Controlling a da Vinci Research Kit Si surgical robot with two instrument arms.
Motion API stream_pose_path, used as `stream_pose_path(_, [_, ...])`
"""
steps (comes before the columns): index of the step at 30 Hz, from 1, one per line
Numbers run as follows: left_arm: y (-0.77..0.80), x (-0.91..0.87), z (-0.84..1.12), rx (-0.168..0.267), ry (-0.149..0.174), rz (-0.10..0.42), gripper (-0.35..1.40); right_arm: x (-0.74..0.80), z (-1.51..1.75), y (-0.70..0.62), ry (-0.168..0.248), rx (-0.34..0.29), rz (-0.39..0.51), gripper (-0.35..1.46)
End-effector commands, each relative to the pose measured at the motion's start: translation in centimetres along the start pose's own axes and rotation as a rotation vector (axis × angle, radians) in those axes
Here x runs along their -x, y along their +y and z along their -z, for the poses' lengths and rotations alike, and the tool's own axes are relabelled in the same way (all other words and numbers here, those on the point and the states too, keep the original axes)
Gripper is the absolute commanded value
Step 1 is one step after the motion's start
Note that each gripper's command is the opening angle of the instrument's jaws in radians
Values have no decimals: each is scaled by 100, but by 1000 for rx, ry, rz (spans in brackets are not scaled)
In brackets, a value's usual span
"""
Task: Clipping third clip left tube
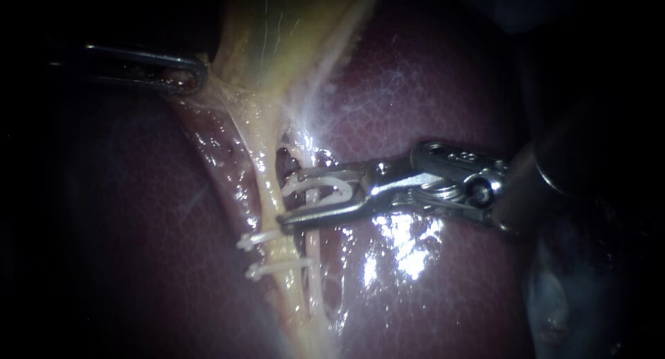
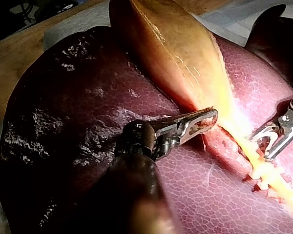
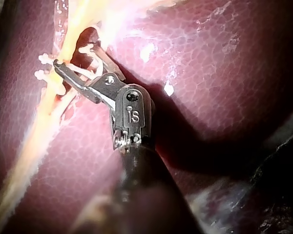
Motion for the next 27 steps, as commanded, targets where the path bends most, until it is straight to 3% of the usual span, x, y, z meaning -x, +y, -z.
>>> stream_pose_path(1, [0, 0, 0, 0, 0, 0, -35, 0, -1, 3, -2, -3, -4, 50])
stream_pose_path(6, [0, 0, 0, -3, 1, 0, -35, -1, -11, 11, 8, -27, -24, 50])
stream_pose_path(13, [0, -2, -2, -2, 0, -1, -35, -9, -31, 10, 50, -98, -49, 50])
stream_pose_path(20, [0, -2, -3, -4, 1, -1, -35, -21, -48, -4, 86, -169, -62, 50])
stream_pose_path(27, [0, -2, -3, -4, 1, -1, -35, -45, -48, -25, 119, -193, -74, 49])
